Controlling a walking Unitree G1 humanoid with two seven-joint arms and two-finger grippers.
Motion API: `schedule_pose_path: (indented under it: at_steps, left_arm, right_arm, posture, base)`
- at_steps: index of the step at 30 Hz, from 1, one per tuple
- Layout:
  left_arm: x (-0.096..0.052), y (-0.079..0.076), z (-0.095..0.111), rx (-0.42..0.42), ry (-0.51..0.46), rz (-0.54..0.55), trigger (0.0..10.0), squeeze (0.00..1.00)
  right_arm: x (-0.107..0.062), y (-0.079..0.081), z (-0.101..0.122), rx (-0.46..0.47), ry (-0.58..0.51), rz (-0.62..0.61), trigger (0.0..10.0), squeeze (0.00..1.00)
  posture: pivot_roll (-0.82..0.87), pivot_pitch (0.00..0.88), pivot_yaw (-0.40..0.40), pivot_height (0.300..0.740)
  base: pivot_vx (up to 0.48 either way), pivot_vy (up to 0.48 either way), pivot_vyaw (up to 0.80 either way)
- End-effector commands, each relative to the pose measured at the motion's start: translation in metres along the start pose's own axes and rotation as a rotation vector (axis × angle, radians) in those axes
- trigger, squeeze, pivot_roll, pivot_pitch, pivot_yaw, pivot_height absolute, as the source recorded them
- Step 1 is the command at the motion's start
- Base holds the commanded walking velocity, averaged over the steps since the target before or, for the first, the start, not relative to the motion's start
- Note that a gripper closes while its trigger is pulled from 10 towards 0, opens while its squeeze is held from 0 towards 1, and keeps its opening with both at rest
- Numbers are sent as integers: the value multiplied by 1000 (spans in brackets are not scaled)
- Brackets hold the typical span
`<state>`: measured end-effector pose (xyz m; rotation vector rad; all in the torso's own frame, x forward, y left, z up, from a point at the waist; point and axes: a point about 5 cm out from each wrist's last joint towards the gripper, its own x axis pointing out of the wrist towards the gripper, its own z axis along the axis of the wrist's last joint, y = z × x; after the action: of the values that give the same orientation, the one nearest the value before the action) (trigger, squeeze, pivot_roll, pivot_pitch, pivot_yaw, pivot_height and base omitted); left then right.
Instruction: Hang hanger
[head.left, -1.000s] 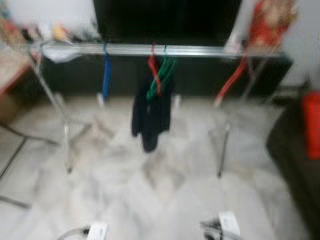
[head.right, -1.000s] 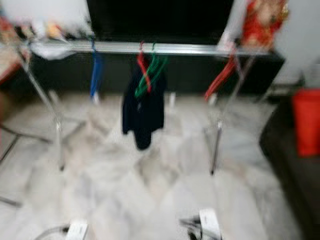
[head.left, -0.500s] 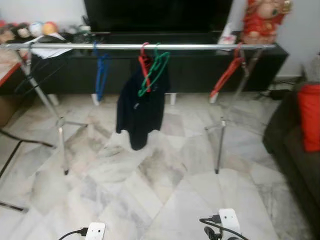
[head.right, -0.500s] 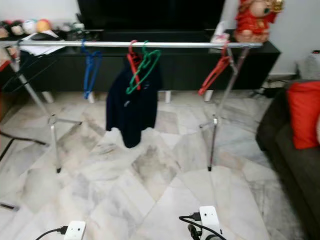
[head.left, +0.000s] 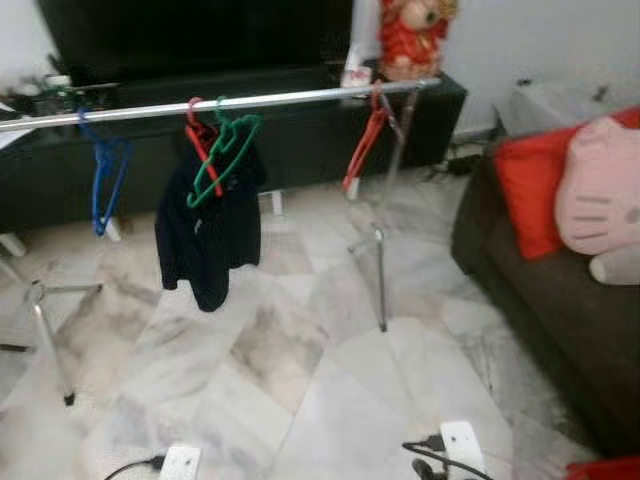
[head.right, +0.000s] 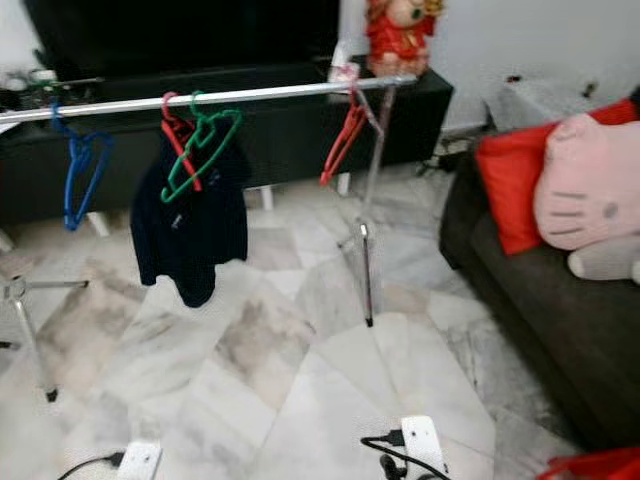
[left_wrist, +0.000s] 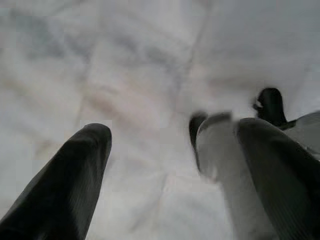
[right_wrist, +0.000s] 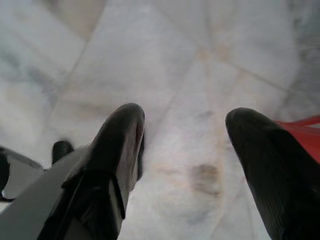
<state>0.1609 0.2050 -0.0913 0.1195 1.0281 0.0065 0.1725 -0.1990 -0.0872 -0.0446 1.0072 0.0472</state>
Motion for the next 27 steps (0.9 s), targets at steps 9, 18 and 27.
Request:
schedule_pose_path:
  at_steps: [9,18,27]
  left_arm:
    - [-2,10,-9,12,29,18,10000,0]
    - [-2,6,-10,48,26,-1,10000,0]
    - [-2,3,-8,47,25,-3,10000,0]
  right_arm:
    - [0,4,-5,1,16,10,10000,0]
    - [0,3,-4,6,14,5,10000,0]
    - [0,3,-4,9,14,5,10000,0]
  posture:
    - [-46,0,-9,740]
    - [-47,22,-11,740]
    - [-47,38,-11,740]
  base:
    - [0,-107,-770]
    - [0,-30,-769]
    - [0,-97,-769]
